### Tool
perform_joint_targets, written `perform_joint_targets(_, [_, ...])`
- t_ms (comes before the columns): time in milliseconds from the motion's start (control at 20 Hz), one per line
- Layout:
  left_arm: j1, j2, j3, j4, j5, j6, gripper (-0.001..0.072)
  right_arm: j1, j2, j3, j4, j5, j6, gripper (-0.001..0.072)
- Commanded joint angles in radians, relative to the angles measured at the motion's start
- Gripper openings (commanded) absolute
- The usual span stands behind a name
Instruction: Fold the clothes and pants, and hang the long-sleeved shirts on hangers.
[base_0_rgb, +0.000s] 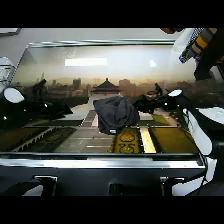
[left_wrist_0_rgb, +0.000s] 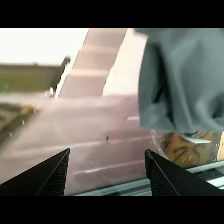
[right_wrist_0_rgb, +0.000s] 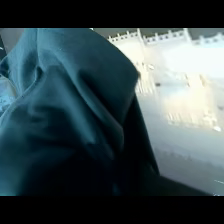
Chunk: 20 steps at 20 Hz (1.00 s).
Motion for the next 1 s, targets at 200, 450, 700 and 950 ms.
perform_joint_targets(200, [-0.159, -0.056, -0.240, -0.245, 0.296, 0.050, 0.0535, 0.036, 0.014, 0.012, -0.030, -0.060, -0.012, 0.0036])
perform_joint_targets(450, [-0.332, -0.208, -0.239, -0.351, 0.426, 0.068, 0.0532, 0.036, 0.056, 0.012, -0.049, -0.052, 0.024, 0.0037])
perform_joint_targets(700, [-0.363, -0.303, -0.192, -0.406, 0.508, 0.075, 0.0518, 0.036, 0.108, 0.012, -0.050, -0.041, 0.035, 0.0037])
perform_joint_targets(950, [-0.349, -0.320, -0.140, -0.406, 0.497, 0.080, 0.0019, 0.036, 0.185, 0.012, -0.092, -0.030, 0.035, 0.0036])
